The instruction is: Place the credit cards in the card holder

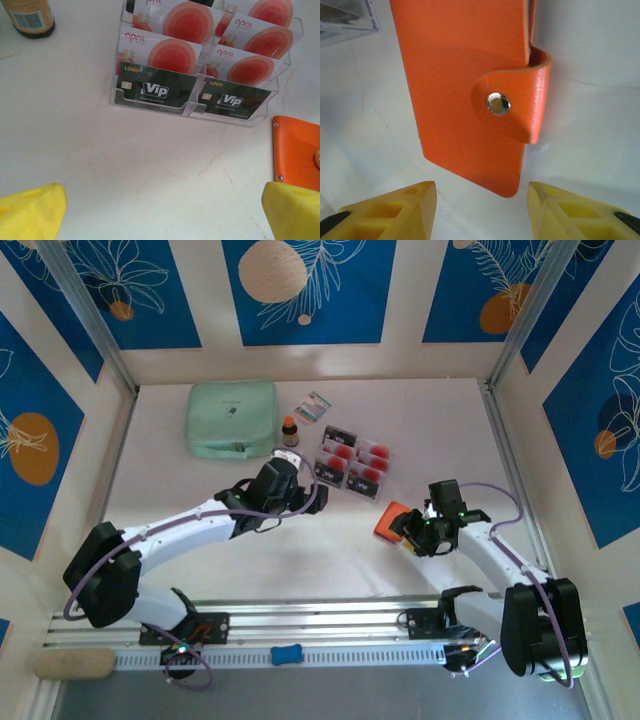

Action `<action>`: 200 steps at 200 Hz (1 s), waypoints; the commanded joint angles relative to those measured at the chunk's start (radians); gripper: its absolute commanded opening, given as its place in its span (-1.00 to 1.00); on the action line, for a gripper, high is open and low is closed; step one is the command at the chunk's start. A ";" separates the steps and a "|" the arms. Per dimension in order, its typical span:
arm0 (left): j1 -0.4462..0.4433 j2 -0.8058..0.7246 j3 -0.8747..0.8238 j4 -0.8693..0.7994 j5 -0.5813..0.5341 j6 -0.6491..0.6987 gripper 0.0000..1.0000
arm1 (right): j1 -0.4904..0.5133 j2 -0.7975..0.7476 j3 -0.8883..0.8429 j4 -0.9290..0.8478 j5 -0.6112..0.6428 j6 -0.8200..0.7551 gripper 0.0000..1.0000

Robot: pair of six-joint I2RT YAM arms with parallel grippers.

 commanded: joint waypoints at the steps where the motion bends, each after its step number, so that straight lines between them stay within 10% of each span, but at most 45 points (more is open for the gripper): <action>1: -0.020 0.020 0.041 -0.039 -0.025 -0.001 1.00 | -0.009 0.023 -0.011 0.036 -0.041 0.003 0.01; 200: -0.118 0.087 0.198 -0.187 -0.126 -0.016 1.00 | -0.087 0.154 0.016 0.095 -0.112 -0.050 -0.54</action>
